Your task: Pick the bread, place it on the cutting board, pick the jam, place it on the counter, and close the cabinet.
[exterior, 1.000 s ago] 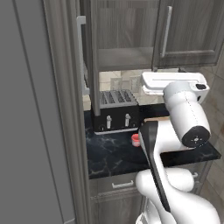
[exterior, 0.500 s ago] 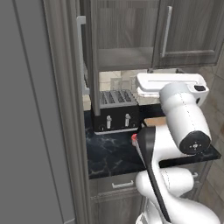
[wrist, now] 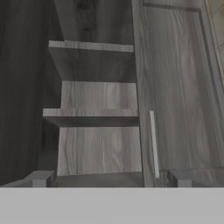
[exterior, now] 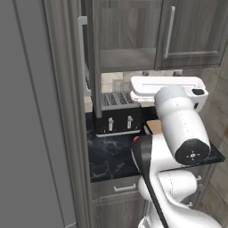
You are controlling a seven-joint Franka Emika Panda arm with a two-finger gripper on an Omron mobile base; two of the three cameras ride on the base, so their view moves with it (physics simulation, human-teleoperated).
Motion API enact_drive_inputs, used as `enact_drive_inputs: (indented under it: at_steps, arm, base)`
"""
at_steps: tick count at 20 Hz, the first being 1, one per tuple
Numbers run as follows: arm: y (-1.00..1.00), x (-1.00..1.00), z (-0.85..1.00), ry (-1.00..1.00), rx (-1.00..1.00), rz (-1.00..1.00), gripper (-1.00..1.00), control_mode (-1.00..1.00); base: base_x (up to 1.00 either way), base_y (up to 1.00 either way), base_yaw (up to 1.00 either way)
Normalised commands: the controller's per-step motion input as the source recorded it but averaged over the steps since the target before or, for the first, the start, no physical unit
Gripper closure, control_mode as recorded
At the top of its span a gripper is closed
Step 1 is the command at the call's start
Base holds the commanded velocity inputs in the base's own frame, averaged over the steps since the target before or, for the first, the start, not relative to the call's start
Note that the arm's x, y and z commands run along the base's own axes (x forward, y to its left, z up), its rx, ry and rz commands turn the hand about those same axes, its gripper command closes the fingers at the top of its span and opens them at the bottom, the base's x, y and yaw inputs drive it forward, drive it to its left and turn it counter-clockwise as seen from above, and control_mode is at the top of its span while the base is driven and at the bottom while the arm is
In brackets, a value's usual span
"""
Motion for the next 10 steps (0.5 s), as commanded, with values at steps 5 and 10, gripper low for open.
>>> enact_drive_inputs:
  at_steps: [5,10]
  arm:
    - [0.33,-0.04,0.00,0.00,0.00,0.04,-1.00,-1.00]
    - [0.25,-0.11,0.00,0.00,0.00,0.05,-1.00,-1.00]
  base:
    - [0.00,0.00,0.00]
    - [0.00,0.00,0.00]
